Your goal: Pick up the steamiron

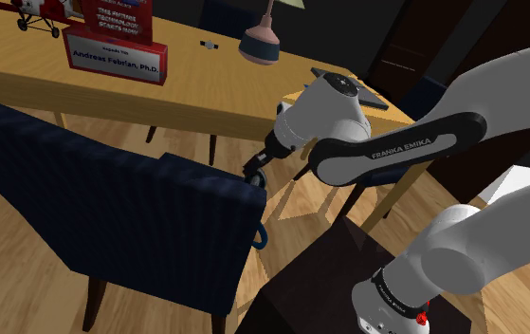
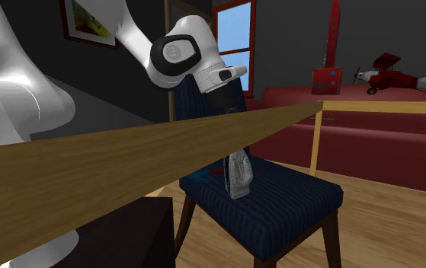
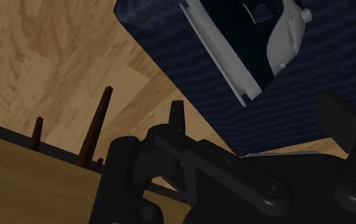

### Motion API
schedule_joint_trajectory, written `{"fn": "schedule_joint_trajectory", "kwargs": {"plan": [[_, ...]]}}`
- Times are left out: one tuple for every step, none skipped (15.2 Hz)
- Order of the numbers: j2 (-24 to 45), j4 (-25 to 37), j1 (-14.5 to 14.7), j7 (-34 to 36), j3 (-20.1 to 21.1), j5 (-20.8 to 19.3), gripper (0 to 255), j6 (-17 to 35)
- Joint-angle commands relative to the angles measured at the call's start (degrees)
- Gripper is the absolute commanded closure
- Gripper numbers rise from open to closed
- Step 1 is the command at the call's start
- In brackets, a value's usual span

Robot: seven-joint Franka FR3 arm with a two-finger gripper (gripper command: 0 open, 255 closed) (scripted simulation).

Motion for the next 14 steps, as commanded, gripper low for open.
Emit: {"fn": "schedule_joint_trajectory", "kwargs": {"plan": [[0.3, -0.1, -0.2, 0.2, 0.1, -0.2, 0, 0.4], [0.3, -0.1, -0.2, 0.2, 0.2, -0.2, 255, 0.4], [0.3, -0.2, -0.2, 0.2, 0.2, -0.2, 255, 0.5], [0.3, -0.2, -0.2, 0.2, 0.1, -0.2, 255, 0.5], [0.3, -0.2, -0.2, 0.2, 0.1, -0.2, 255, 0.5], [0.3, -0.2, -0.2, 0.2, 0.1, -0.2, 255, 0.5], [0.3, -0.2, -0.2, 0.2, 0.1, -0.2, 255, 0.5], [0.3, -0.2, -0.1, 0.2, 0.1, -0.2, 255, 0.5], [0.3, -0.2, -0.1, 0.3, 0.2, -0.2, 255, 0.5], [0.2, -0.2, -0.1, 0.3, 0.2, -0.2, 255, 0.5], [0.3, -0.1, -0.2, 0.2, 0.1, -0.2, 255, 0.4], [-0.3, 0.2, 0.2, -0.3, -0.2, 0.3, 255, -0.5], [-0.9, 0.5, 0.5, -0.7, -0.5, 0.8, 255, -1.4], [-1.5, 0.9, 0.8, -1.1, -0.8, 1.2, 255, -2.3]]}}
